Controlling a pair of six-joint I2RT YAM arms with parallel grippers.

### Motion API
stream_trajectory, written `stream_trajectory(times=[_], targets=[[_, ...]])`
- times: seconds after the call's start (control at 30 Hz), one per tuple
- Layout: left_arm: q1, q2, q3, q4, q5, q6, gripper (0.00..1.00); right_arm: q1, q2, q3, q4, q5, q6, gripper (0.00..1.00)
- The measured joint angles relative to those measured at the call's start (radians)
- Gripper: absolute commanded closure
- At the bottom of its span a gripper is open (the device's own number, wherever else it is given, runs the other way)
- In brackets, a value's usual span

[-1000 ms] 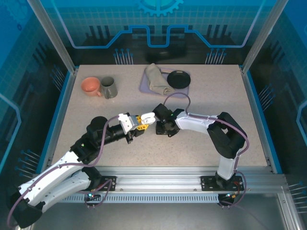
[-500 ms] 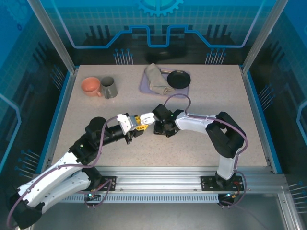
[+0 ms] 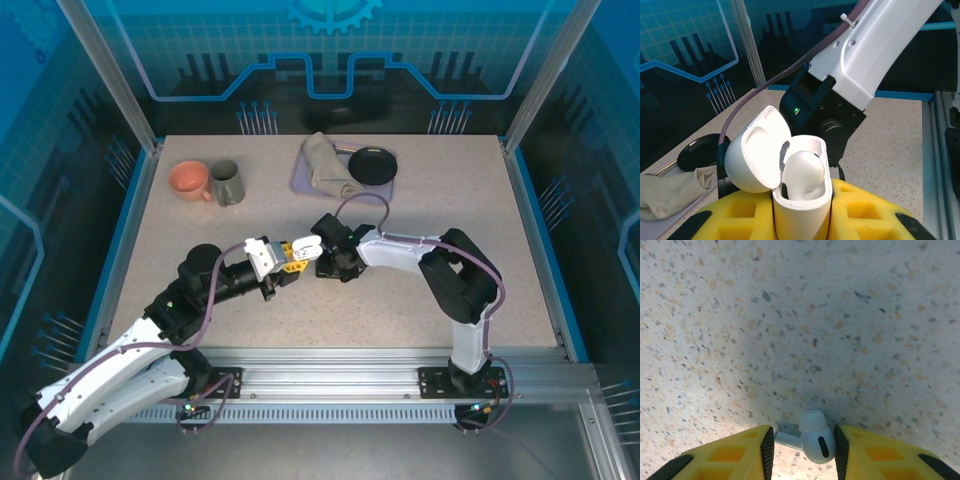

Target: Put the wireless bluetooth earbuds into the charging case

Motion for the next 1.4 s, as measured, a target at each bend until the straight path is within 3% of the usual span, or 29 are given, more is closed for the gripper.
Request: stream_trajectory(times=[0.73,1.4], targets=[[0.000,-0.010,0.000,-0.012,-0.015,0.019,1.00,-0.002,0.044,0.056,-0.011,-0.001,-0.061,0.66],[0.000,-0.014,-0.014,-0.012,-0.015,0.019,1.00,-0.009,0.075,0.104,-0.057,0.001,-0.045,0.80]])
